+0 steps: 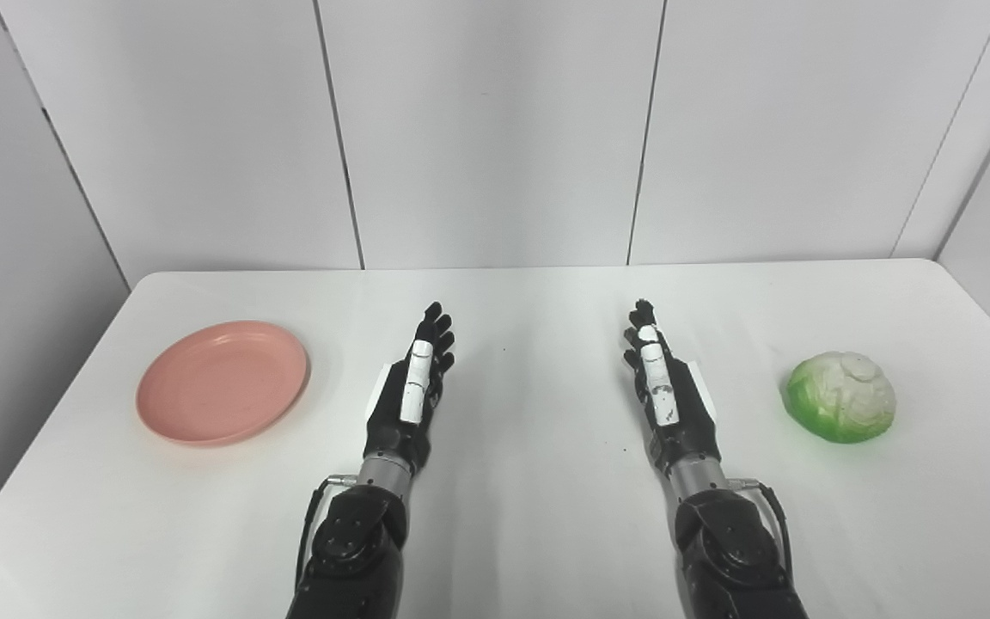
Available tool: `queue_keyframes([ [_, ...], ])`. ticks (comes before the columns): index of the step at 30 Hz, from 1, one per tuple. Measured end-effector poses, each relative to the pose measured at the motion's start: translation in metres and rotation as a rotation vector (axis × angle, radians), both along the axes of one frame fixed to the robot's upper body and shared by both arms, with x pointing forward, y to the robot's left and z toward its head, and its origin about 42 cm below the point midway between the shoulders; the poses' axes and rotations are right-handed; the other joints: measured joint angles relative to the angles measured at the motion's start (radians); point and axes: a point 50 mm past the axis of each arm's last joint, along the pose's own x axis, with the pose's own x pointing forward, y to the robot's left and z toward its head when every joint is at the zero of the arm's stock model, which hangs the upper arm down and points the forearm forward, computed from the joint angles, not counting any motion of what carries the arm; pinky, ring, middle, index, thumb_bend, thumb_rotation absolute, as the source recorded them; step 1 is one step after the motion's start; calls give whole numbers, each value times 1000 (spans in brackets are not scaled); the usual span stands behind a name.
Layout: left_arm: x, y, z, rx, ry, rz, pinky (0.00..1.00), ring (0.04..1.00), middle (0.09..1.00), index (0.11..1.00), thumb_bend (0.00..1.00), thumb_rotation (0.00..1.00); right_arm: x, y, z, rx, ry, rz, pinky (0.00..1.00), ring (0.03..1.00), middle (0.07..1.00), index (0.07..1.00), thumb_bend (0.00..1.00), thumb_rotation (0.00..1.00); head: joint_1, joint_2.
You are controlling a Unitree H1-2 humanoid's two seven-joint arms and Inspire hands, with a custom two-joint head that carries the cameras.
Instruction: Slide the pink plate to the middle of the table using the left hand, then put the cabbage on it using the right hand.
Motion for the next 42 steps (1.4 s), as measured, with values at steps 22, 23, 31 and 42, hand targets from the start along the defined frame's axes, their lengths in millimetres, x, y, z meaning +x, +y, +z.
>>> queue_keyframes([
  [22,0,0,0,6,4,-6,1000,1000,1000,1000,798,1000,0,3,0,-3,1,11,1000,1000,1000,1000,703,1000,-2,0],
  [23,0,0,0,7,5,-6,1000,1000,1000,1000,789,1000,0,3,0,-3,1,11,1000,1000,1000,1000,702,1000,-2,0],
  [31,-5,4,4,-3,2,18,1000,1000,1000,1000,792,1000,-2,-4,1,0,-10,7,1000,1000,1000,1000,703,1000,214,-64],
  [42,12,77,47,103,-103,327,919,871,860,858,843,1000,5,-26,1,14,-25,10,1000,1000,1000,1000,713,1000,380,-149],
])
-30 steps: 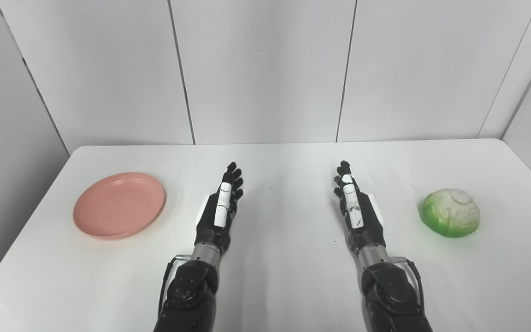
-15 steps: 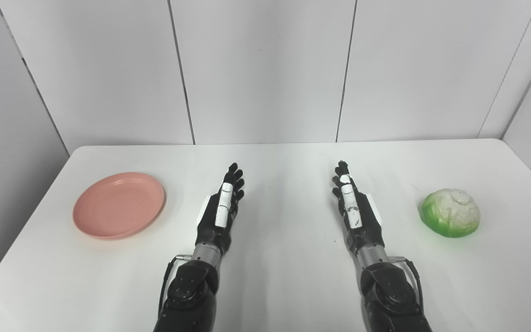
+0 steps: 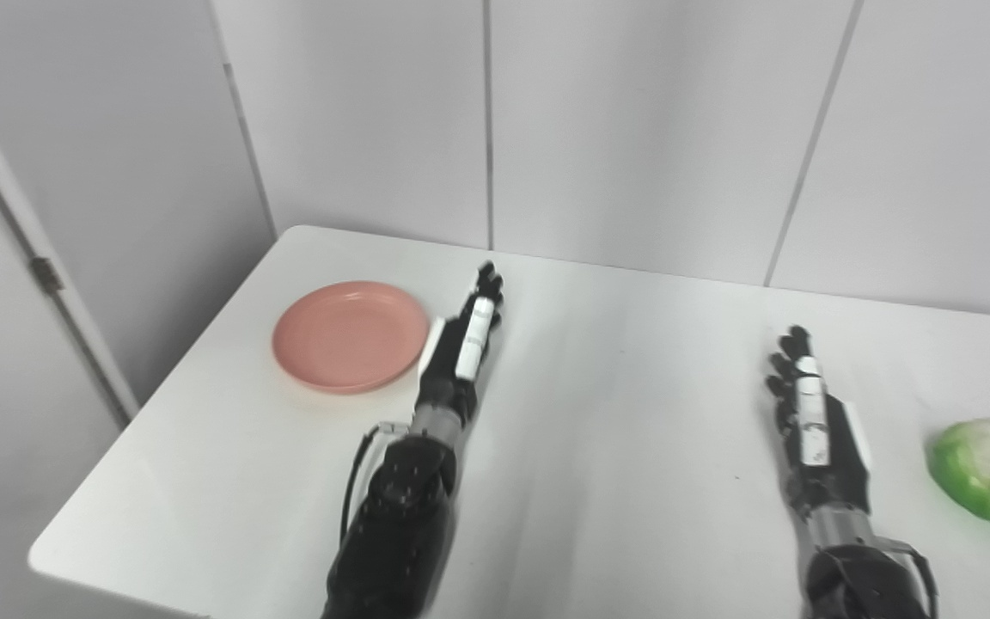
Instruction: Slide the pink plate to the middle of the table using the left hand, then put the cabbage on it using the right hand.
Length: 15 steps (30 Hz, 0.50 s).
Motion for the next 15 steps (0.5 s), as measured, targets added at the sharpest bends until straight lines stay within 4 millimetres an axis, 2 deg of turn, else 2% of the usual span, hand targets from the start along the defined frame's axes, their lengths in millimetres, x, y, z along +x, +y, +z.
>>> queue_keyframes([
  [3,9,26,19,-4,-53,108,861,820,812,809,834,1000,5,-5,1,1,-20,5,1000,1000,1000,1000,703,1000,31,-17],
  [5,11,42,26,-3,-76,163,880,814,800,792,831,1000,5,-6,2,-5,-29,10,1000,1000,1000,1000,688,1000,37,-20],
  [15,6,110,36,38,-89,338,778,744,740,734,798,1000,10,-9,3,-8,-65,22,1000,1000,1000,1000,672,1000,66,-37],
])
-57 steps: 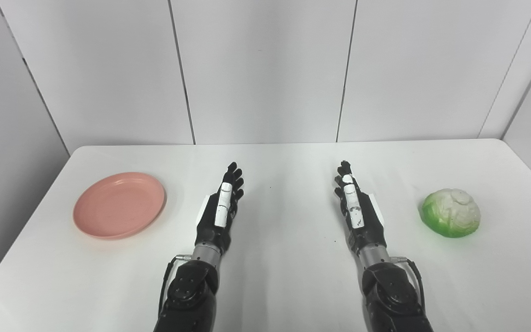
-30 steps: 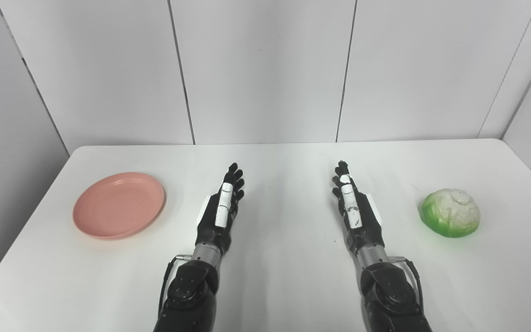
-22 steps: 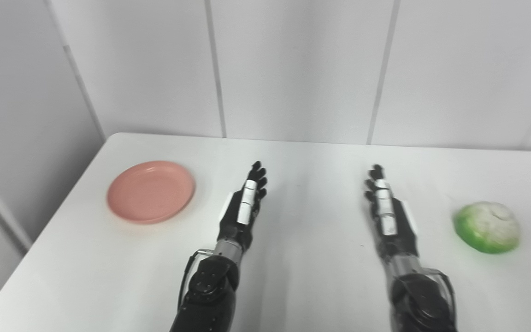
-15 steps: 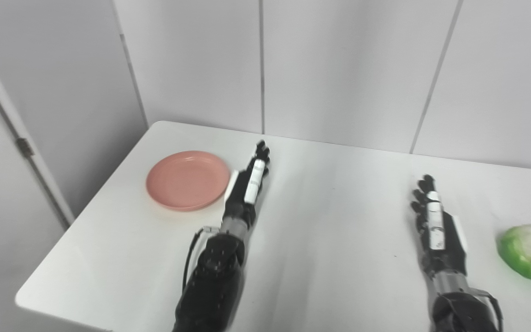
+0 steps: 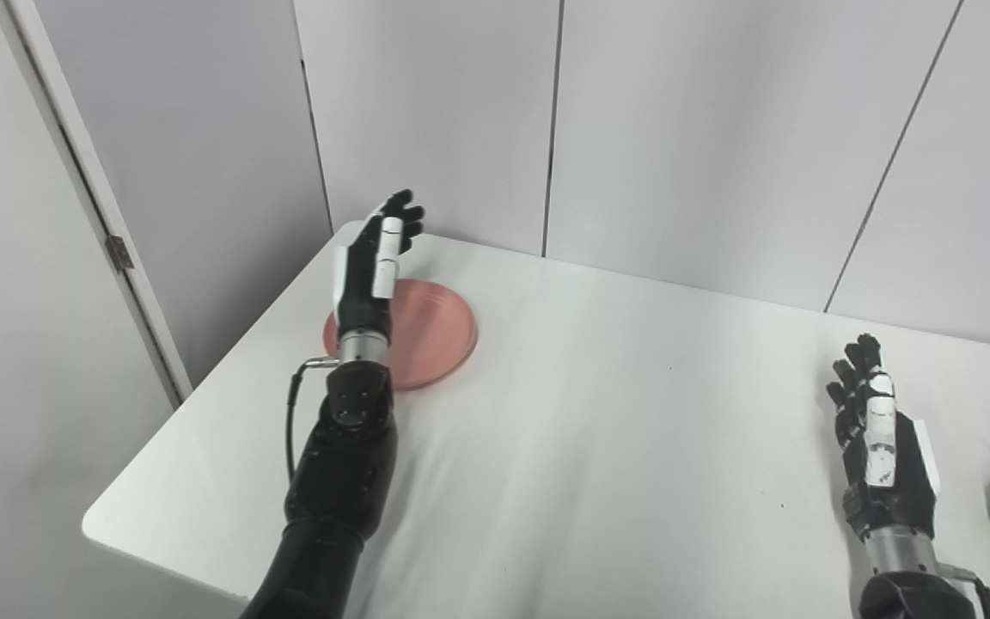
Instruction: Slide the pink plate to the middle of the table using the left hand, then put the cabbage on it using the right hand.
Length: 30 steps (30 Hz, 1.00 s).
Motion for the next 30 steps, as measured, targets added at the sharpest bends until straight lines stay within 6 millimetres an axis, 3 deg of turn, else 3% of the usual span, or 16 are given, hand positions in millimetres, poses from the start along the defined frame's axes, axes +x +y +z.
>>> queue_keyframes([
  [8,0,48,3,-3,-11,109,812,763,749,739,798,1000,0,-2,0,2,-1,-3,1000,1000,1000,1000,647,1000,9,-3],
  [12,-1,63,-16,-13,40,140,785,779,765,756,795,1000,0,-2,0,1,-2,-3,1000,1000,1000,1000,645,1000,11,-2],
  [18,0,73,-40,-73,84,165,789,784,769,756,803,1000,-1,-3,1,1,-6,-3,1000,1000,1000,1000,651,1000,14,-3],
  [21,1,76,-42,-78,89,180,794,789,775,752,802,1000,-2,-3,1,-3,-8,-3,1000,1000,1000,1000,654,1000,14,-3],
  [24,3,77,-44,-72,91,180,795,775,764,736,799,1000,-2,-3,1,-3,-8,-4,1000,1000,1000,1000,661,1000,12,-2],
  [30,6,72,-68,-63,176,139,770,772,767,750,759,1000,-2,-3,1,4,-8,-6,1000,1000,1000,1000,667,1000,11,2],
])
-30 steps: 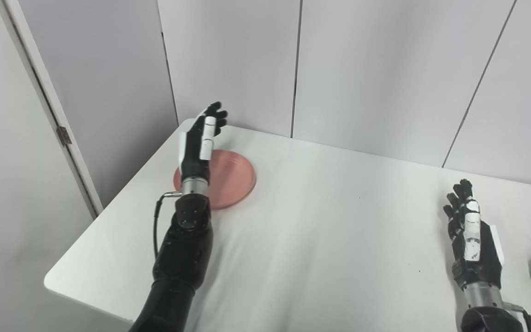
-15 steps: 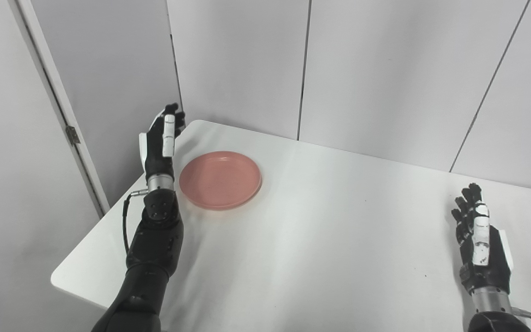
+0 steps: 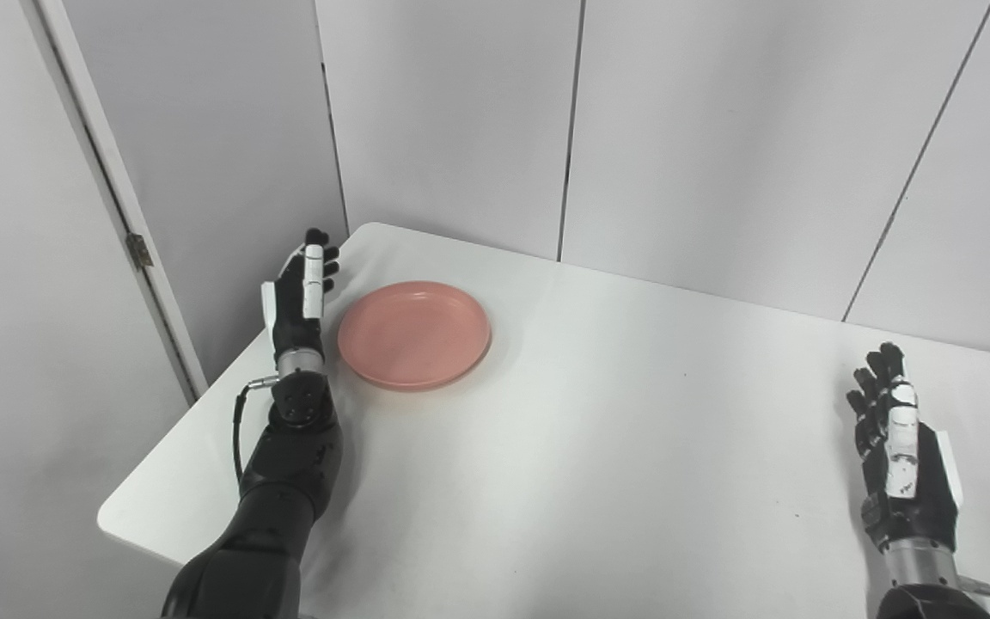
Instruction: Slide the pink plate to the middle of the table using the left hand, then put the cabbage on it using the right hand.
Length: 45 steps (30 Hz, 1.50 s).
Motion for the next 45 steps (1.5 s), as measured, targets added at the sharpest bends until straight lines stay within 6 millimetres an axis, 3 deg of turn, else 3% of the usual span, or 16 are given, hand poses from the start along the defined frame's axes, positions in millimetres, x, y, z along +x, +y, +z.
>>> queue_keyframes([
  [6,6,-11,-9,-19,24,-97,862,840,818,795,759,1000,-1,0,0,-1,-3,-3,1000,1000,1000,1000,657,1000,-3,5],
  [13,12,-20,-8,-133,-11,-180,800,818,793,775,846,1000,-3,-1,0,-1,-7,-6,1000,1000,1000,1000,646,1000,-9,9],
  [19,21,-54,-6,-203,-30,-291,865,833,794,764,877,1000,-4,-1,1,-3,-9,-9,1000,1000,1000,1000,648,1000,-28,20],
  [25,26,-80,-2,-267,-28,-356,852,836,794,765,860,994,-4,2,1,-1,-11,-5,1000,1000,1000,1000,667,1000,-37,23],
  [27,24,-85,0,-275,-26,-368,852,836,797,769,836,993,-4,2,1,-9,-12,-8,1000,1000,1000,1000,683,1000,-87,41],
  [30,20,-96,-1,-285,-35,-389,844,833,798,775,829,994,-7,0,1,-18,-9,-15,1000,1000,1000,1000,694,1000,-87,41],
  [32,20,-104,-2,-298,-41,-412,807,813,787,767,831,973,-9,-1,1,-9,-4,-22,1000,1000,1000,1000,690,985,-135,63],
  [34,20,-116,-3,-305,-41,-442,818,828,800,779,846,988,-15,-3,2,14,-7,-38,1000,1000,1000,1000,725,977,-207,84],
  [38,21,-145,-8,-279,-23,-528,816,827,803,784,857,998,-25,-3,5,46,5,-73,1000,1000,1000,1000,740,941,-247,94],
  [40,21,-154,-10,-276,-22,-556,815,823,798,779,859,991,-26,-7,12,52,-9,-98,1000,1000,1000,1000,740,970,-247,106],
  [42,22,-165,-13,-285,-22,-580,814,825,798,777,854,979,-28,-14,26,26,-36,-120,1000,1000,1000,1000,695,996,-339,113],
  [45,26,-173,-14,-296,-21,-603,815,823,795,772,837,982,-32,-26,51,-42,-116,-135,1000,1000,1000,1000,655,986,-345,114],
])
